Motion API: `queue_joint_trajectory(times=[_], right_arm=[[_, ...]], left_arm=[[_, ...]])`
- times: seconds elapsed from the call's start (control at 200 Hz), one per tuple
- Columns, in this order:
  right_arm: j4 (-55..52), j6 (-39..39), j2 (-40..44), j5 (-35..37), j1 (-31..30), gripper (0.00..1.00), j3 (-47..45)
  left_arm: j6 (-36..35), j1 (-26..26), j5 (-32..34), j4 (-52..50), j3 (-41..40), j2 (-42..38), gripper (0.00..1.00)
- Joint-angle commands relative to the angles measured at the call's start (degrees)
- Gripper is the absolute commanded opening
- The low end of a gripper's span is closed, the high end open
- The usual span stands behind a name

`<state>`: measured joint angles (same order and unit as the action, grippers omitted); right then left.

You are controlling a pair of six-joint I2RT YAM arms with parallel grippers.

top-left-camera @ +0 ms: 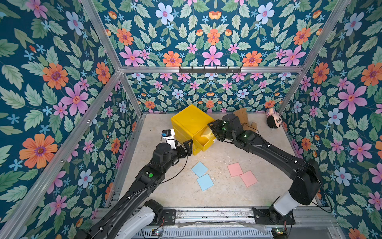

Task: Please put the sticky notes in the drawer by color
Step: Place the sticky notes in the drawer, then close the drawer in the storage box.

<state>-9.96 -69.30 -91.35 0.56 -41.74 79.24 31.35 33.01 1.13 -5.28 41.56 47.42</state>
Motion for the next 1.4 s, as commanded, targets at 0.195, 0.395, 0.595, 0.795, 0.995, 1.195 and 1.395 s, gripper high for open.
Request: queue_joint_trajectory(times=[0.195, 0.395, 0.595, 0.795, 0.995, 1.195, 1.395], right_arm=[[-2.44, 4.7, 8.38, 7.12, -0.08, 0.64, -4.13], [8.88, 16.02, 18.78, 5.42, -0.36, 0.69, -20.03], [19.03, 26.9, 25.09, 3.15, -0.27, 0.64, -35.58], [17.6, 39.52, 19.52, -0.58, 0.21, 0.53, -32.12], [17.95, 45.47, 13.36, -5.08, 1.04, 0.49, -27.03], [16.05, 51.25, 9.01, -9.5, 1.14, 0.49, -22.25], [15.47, 53.34, 6.21, -11.84, 1.13, 0.49, -18.97]], left_arm=[[-0.26, -0.06, -1.11, 1.16, 0.3, 1.31, 1.0], [0.8, -0.06, 0.34, 3.86, 1.96, 4.26, 1.0], [0.79, -0.3, 6.07, 1.54, 8.75, 10.29, 1.0], [2.77, -2.58, 9.05, -1.79, 12.26, 15.08, 0.99], [4.51, -4.67, 7.55, -3.6, 14.16, 17.84, 0.98], [5.54, -5.37, 6.18, -3.16, 13.72, 19.02, 0.97], [5.58, -6.24, 5.03, -3.07, 13.55, 19.27, 0.88]])
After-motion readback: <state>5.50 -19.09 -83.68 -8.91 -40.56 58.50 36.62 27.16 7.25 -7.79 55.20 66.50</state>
